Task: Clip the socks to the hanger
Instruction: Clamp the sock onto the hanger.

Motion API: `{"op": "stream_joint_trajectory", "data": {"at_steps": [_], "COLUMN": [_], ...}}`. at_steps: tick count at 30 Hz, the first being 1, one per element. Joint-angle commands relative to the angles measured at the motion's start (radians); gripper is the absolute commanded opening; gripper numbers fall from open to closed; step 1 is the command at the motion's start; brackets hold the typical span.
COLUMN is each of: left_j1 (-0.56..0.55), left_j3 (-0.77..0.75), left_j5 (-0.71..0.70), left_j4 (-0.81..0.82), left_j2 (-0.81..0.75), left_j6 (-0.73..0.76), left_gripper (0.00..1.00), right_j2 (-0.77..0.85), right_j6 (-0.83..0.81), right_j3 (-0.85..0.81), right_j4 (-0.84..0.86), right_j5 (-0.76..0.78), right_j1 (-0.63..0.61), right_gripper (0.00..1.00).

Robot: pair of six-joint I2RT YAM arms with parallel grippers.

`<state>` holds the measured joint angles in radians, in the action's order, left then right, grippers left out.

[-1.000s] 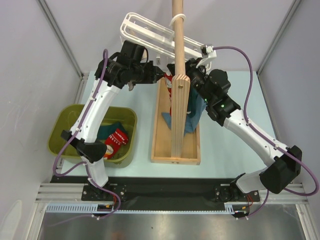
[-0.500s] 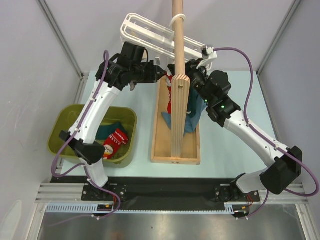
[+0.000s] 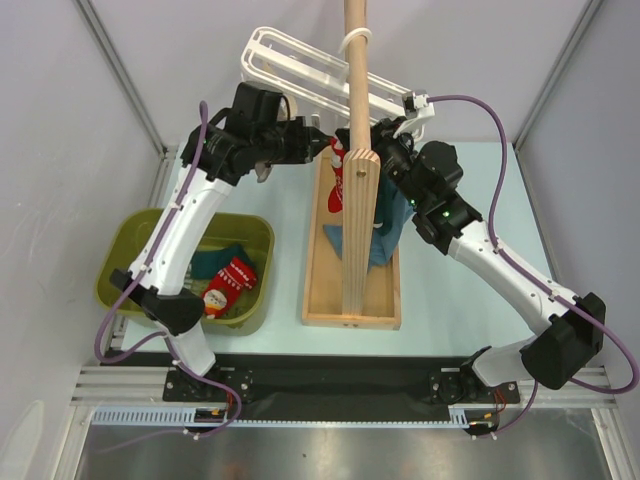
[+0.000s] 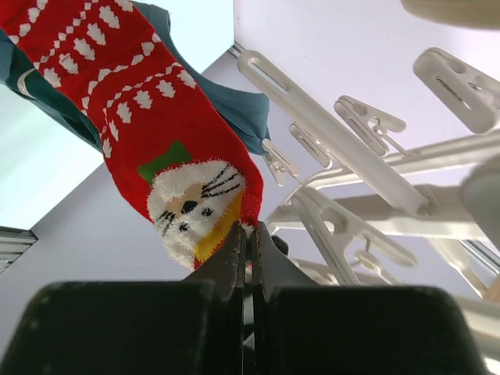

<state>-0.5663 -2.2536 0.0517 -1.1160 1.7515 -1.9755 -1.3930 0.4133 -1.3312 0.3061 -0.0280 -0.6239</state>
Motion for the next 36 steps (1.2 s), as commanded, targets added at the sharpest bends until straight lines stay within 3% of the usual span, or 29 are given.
{"op": "stream_joint_trajectory", "data": {"at_steps": [1,8,12,17,33,35,36], "left_j1": [-0.014,-0.026,-0.029,-0.032,-0.032,-0.033,-0.032], "left_j3": [-0.024,-0.029,-0.032,-0.026,0.042,0.057,0.063], "left_j5": [0.005,0.004,-0.004,-0.016,-0.024,-0.023,-0.026], "left_j4": [0.03,0.031,0.031,0.033,0.073,0.087,0.09], "left_j2": [-0.061,-0.05,-0.049,-0.047,-0.069,-0.072,-0.073], "left_j6": [-0.181,-0.18,-0.184,-0.195,-0.212,-0.209,-0.206], "left_gripper": [0.0,0.0,0.0,0.0,0.0,0.09,0.27], "right_j2": [0.002,-0.004,0.0,0.005,0.049,0.063,0.068], "right_j6": [-0.011,0.007,0.024,0.079,0.128,0.142,0.163], "right_j3": [0.013,-0.003,-0.01,-0.028,-0.063,-0.068,-0.074], "right_j4": [-0.131,-0.145,-0.156,-0.185,-0.225,-0.239,-0.255], "right_j5": [-0.055,-0.058,-0.059,-0.064,-0.095,-0.082,-0.087], "right_j1": [-0.011,-0.011,-0.011,-0.002,0.003,0.007,0.018], "right_gripper": [0.0,0.0,0.21,0.33,0.89,0.98,1.0]}}
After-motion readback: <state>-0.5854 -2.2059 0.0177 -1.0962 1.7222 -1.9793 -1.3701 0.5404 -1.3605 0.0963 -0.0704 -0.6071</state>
